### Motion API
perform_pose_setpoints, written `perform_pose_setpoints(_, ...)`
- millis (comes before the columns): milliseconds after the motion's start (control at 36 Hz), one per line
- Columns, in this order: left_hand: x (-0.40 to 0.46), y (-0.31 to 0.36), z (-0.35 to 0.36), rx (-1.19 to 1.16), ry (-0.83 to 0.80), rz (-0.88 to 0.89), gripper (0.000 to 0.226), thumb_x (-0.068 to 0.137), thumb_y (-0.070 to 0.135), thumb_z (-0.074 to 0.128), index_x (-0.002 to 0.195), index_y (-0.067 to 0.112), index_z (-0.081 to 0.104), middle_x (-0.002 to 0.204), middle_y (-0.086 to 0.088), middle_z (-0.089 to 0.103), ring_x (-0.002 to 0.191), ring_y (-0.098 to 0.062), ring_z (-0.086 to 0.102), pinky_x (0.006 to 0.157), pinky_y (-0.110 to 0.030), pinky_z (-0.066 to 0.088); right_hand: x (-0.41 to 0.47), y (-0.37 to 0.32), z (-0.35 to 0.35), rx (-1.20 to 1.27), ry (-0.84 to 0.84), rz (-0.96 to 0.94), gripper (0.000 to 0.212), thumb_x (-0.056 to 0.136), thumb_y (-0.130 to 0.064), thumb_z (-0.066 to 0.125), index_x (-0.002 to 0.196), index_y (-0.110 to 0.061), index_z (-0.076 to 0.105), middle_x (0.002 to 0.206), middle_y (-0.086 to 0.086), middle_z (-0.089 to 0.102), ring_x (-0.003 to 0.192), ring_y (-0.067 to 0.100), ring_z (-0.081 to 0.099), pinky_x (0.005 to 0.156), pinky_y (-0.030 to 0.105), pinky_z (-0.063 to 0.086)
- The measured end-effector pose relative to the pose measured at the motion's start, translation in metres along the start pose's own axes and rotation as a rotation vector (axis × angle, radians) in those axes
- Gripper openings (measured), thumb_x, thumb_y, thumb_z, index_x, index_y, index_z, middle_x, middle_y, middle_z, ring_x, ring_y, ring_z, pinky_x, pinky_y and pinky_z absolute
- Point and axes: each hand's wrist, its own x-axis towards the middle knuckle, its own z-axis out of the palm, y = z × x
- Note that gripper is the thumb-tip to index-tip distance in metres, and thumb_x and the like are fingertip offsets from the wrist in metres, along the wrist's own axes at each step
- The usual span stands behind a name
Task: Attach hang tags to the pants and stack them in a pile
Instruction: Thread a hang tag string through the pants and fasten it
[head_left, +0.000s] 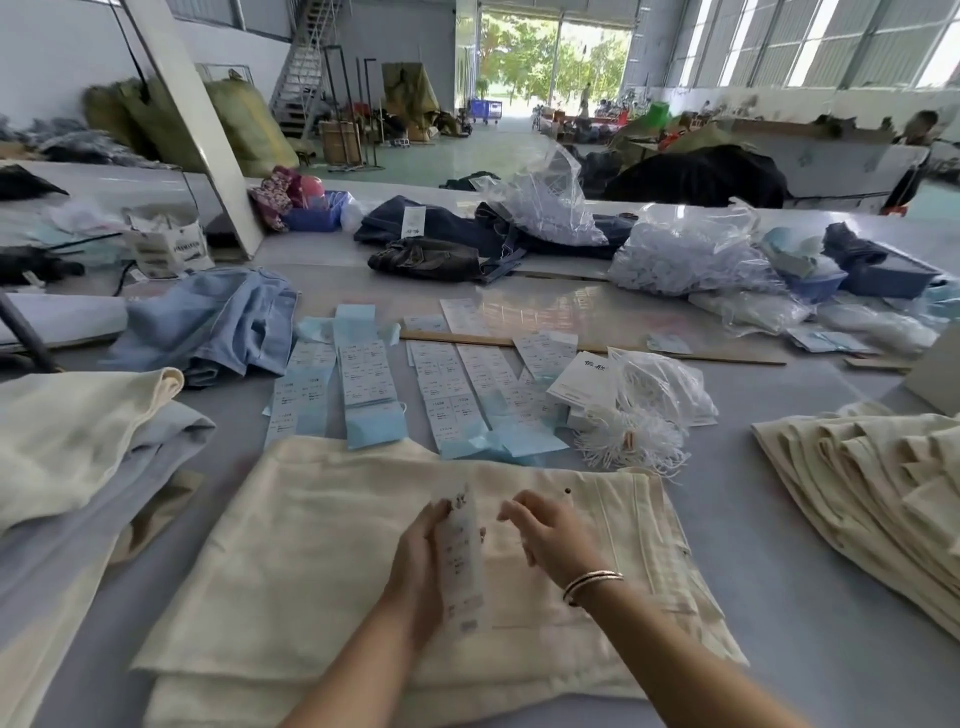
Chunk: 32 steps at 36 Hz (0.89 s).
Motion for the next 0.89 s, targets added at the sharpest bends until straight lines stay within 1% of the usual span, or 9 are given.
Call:
perform_pose_setpoints(111, -0.017, -0.005, 0.01, 0.154, -0.128, 0.142, 0.026, 0.081, 0.018, 0.054, 0.09, 0.008, 0.076, 0.087, -0.02, 0.072, 0.069, -0.024, 0.069, 0.059, -0.029, 0.055, 0.008, 0.002, 0.015, 0.004, -0.003, 0.148, 0.016, 0.095, -0.011, 0.052, 0.093, -0.015, 0.067, 0.061, 0.002, 0.059, 0.05, 0.005, 0.051, 0.051, 0.023, 0.045)
perform_pose_setpoints(167, -0.023, -0.008, 0.012, 0.228, -0.159, 0.192, 0.028, 0.089, 0.006, 0.048, 0.091, 0.008, 0.075, 0.089, -0.02, 0.072, 0.07, -0.023, 0.069, 0.058, -0.026, 0.054, 0.013, 0.006, 0.019, -0.186, -0.148, 0.109, 0.023, 0.093, -0.01, 0.056, 0.075, -0.023, 0.062, 0.073, -0.006, 0.061, 0.069, 0.004, 0.054, 0.07, 0.028, 0.046)
perform_pose_setpoints(250, -0.026, -0.009, 0.012, 0.298, -0.181, 0.224, 0.023, 0.085, 0.014, 0.052, 0.089, 0.012, 0.075, 0.083, -0.017, 0.072, 0.066, -0.021, 0.067, 0.055, -0.026, 0.052, 0.014, 0.008, 0.023, -0.418, -0.239, 0.136, 0.041, 0.096, -0.014, 0.051, 0.061, -0.031, 0.036, 0.072, -0.017, 0.052, 0.079, 0.01, 0.054, 0.069, 0.018, 0.042)
perform_pose_setpoints(306, -0.025, -0.009, 0.012, 0.315, -0.186, 0.219, 0.028, 0.077, 0.02, 0.053, 0.091, 0.008, 0.073, 0.082, -0.017, 0.071, 0.065, -0.021, 0.067, 0.055, -0.026, 0.052, 0.014, 0.015, 0.024, -0.262, -0.161, 0.143, 0.039, 0.092, -0.014, 0.057, 0.058, -0.03, 0.046, 0.053, -0.02, 0.057, 0.064, 0.0, 0.049, 0.054, 0.007, 0.037)
perform_pose_setpoints(361, -0.024, -0.01, 0.013, 0.331, -0.196, 0.208, 0.032, 0.076, 0.02, 0.053, 0.098, 0.003, 0.068, 0.081, -0.017, 0.071, 0.065, -0.021, 0.067, 0.055, -0.026, 0.052, 0.011, 0.014, 0.023, -0.089, -0.128, 0.186, 0.035, 0.089, -0.008, 0.061, 0.061, -0.027, 0.054, 0.051, -0.016, 0.059, 0.06, -0.005, 0.045, 0.057, 0.007, 0.038)
perform_pose_setpoints(444, -0.023, -0.011, 0.012, 0.336, -0.204, 0.22, 0.023, 0.085, 0.011, 0.052, 0.101, 0.002, 0.067, 0.081, -0.016, 0.071, 0.066, -0.02, 0.066, 0.056, -0.027, 0.053, 0.011, 0.014, 0.021, 0.148, -0.145, 0.258, 0.03, 0.088, 0.0, 0.06, 0.067, -0.021, 0.065, 0.064, -0.007, 0.064, 0.069, 0.008, 0.055, 0.076, 0.029, 0.045)
perform_pose_setpoints(528, -0.023, -0.011, 0.011, 0.339, -0.2, 0.213, 0.027, 0.095, 0.0, 0.042, 0.101, 0.005, 0.068, 0.081, -0.016, 0.071, 0.065, -0.02, 0.066, 0.057, -0.027, 0.053, 0.012, 0.014, 0.02, 0.252, -0.153, 0.273, 0.033, 0.087, -0.001, 0.06, 0.066, -0.024, 0.072, 0.063, -0.005, 0.067, 0.067, 0.013, 0.059, 0.074, 0.033, 0.045)
perform_pose_setpoints(667, -0.02, -0.012, 0.011, 0.357, -0.207, 0.191, 0.031, 0.078, 0.019, 0.053, 0.1, 0.006, 0.07, 0.084, -0.017, 0.07, 0.066, -0.02, 0.065, 0.057, -0.027, 0.052, 0.01, 0.016, 0.021, 0.434, -0.118, 0.28, 0.031, 0.087, 0.007, 0.055, 0.072, -0.017, 0.068, 0.064, 0.003, 0.065, 0.06, 0.015, 0.058, 0.061, 0.026, 0.049)
perform_pose_setpoints(889, -0.004, -0.004, 0.01, 0.358, -0.071, 0.15, 0.021, 0.098, 0.011, 0.045, 0.106, 0.01, 0.064, 0.097, -0.016, 0.072, 0.079, -0.026, 0.069, 0.068, -0.035, 0.054, 0.001, 0.035, 0.021, 0.396, 0.283, 0.144, 0.021, 0.092, -0.007, 0.056, 0.075, -0.015, 0.064, 0.063, -0.005, 0.061, 0.043, 0.0, 0.047, 0.044, 0.01, 0.037)
